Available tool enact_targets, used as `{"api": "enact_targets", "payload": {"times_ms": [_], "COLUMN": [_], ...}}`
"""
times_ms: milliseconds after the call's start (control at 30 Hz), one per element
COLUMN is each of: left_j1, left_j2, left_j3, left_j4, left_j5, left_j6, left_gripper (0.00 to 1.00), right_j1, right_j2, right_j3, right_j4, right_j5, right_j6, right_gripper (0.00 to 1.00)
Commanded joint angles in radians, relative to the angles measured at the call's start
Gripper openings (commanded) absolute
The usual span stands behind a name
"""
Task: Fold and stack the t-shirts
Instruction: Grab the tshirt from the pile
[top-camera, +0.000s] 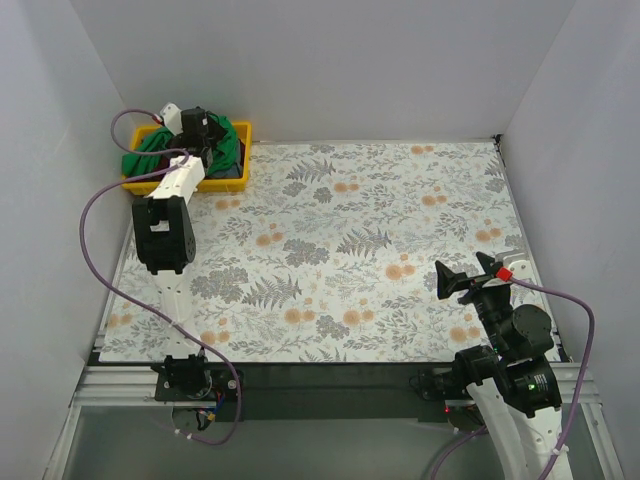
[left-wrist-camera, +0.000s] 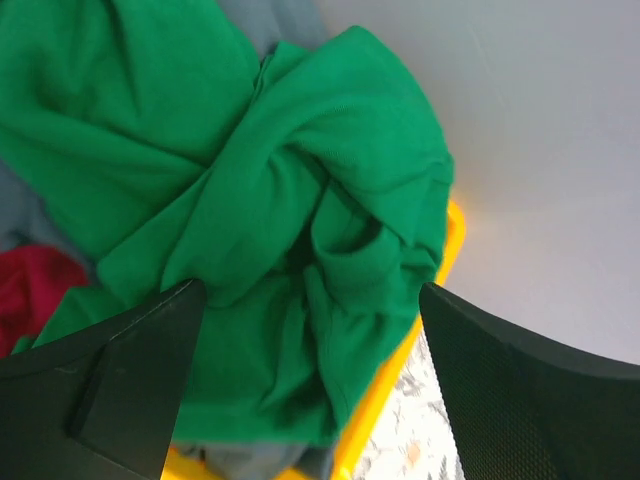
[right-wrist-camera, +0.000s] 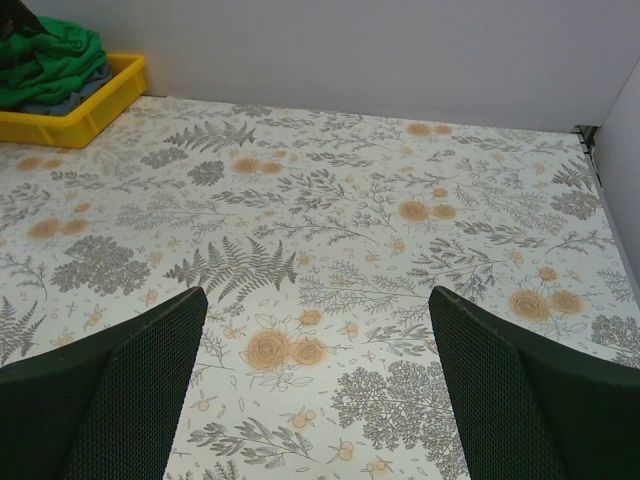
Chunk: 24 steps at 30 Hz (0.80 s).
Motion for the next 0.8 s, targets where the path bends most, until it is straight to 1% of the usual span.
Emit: {"api": "enact_targets", "payload": {"times_ms": [0, 67, 100, 200, 233, 300, 333, 367, 433, 533, 567, 633, 767], "left_j1": [0.034, 0.04, 0.041, 0.041, 0.041, 0.041, 0.041, 0.041, 0.041, 0.04, 0.038, 0.032, 0.006], "left_j2": [0.044, 0.071, 0.094, 0.127, 0.13, 0.127, 0.121, 0.101, 0.072, -0.005, -0.052, -0.108, -0.284], "left_j3": [0.107, 0.146, 0.156, 0.167, 0.162, 0.135, 0.121, 0.104, 0.05, 0.027, 0.024, 0.018, -0.02], "left_j4": [0.007, 0.015, 0.018, 0.041, 0.059, 0.073, 0.093, 0.108, 0.168, 0.19, 0.191, 0.191, 0.207], "left_j5": [-0.042, -0.036, -0.035, -0.006, 0.019, 0.047, 0.06, 0.085, 0.102, 0.111, 0.113, 0.116, 0.136], "left_j6": [-0.001, 0.007, 0.025, 0.064, 0.09, 0.101, 0.108, 0.111, 0.118, 0.131, 0.133, 0.134, 0.159], "left_gripper": [0.86, 0.85, 0.83, 0.68, 0.5, 0.28, 0.02, 0.0, 0.0, 0.0, 0.0, 0.0, 0.0], "right_j1": [0.006, 0.006, 0.004, 0.006, 0.006, 0.006, 0.004, 0.006, 0.006, 0.006, 0.004, 0.006, 0.006], "right_j2": [-0.012, -0.012, 0.014, 0.026, 0.031, 0.034, 0.034, 0.034, 0.032, 0.032, 0.031, 0.032, 0.025], "right_j3": [0.001, 0.001, 0.001, 0.004, 0.005, 0.005, 0.005, 0.005, 0.005, 0.005, 0.005, 0.005, 0.007], "right_j4": [0.026, 0.026, 0.024, 0.021, 0.02, 0.021, 0.02, 0.021, 0.021, 0.021, 0.02, 0.02, 0.02], "right_j5": [-0.046, -0.049, -0.05, -0.06, -0.063, -0.064, -0.064, -0.064, -0.064, -0.064, -0.093, -0.093, -0.098], "right_j6": [-0.015, -0.015, -0.015, -0.017, -0.017, -0.017, -0.017, -0.017, -0.017, -0.018, -0.02, -0.02, -0.021], "right_gripper": [0.98, 0.98, 0.98, 0.98, 0.98, 0.98, 0.98, 0.98, 0.98, 0.98, 0.98, 0.98, 0.98]}}
